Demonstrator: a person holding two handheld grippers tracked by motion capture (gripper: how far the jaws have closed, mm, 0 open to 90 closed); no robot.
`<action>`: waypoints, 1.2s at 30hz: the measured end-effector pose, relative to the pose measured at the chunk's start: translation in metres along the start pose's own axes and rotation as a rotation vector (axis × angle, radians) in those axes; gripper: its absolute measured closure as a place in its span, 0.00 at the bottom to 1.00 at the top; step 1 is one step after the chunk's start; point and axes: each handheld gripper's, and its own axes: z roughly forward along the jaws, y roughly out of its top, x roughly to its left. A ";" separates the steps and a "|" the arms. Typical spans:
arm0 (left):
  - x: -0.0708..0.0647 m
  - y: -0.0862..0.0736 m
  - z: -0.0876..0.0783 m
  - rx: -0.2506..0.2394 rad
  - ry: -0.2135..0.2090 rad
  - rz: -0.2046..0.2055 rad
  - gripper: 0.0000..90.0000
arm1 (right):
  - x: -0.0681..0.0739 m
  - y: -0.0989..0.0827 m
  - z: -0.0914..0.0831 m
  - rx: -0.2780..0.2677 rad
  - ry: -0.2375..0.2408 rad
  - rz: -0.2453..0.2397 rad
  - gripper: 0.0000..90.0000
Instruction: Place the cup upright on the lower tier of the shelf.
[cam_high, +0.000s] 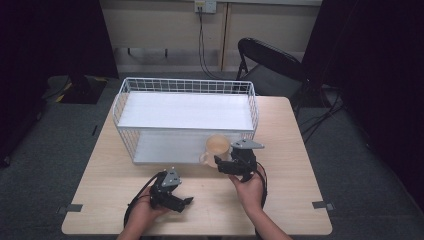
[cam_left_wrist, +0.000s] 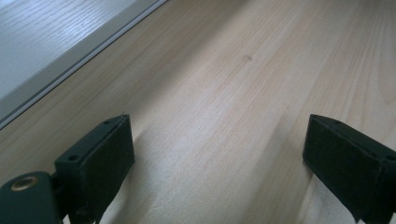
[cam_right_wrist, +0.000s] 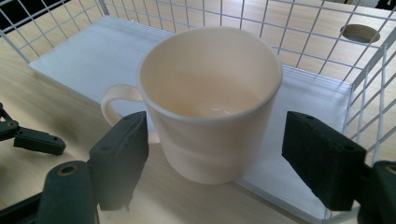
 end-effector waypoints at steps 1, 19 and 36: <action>0.000 0.000 0.000 0.001 0.000 0.001 0.09 | 0.000 -0.001 0.001 0.001 0.000 -0.002 0.25; 0.000 0.000 0.000 0.001 0.000 0.000 0.09 | 0.006 -0.002 0.016 0.027 -0.034 -0.016 0.29; 0.000 0.000 0.000 0.001 0.000 0.000 0.09 | 0.006 0.000 0.018 0.028 -0.036 -0.032 0.46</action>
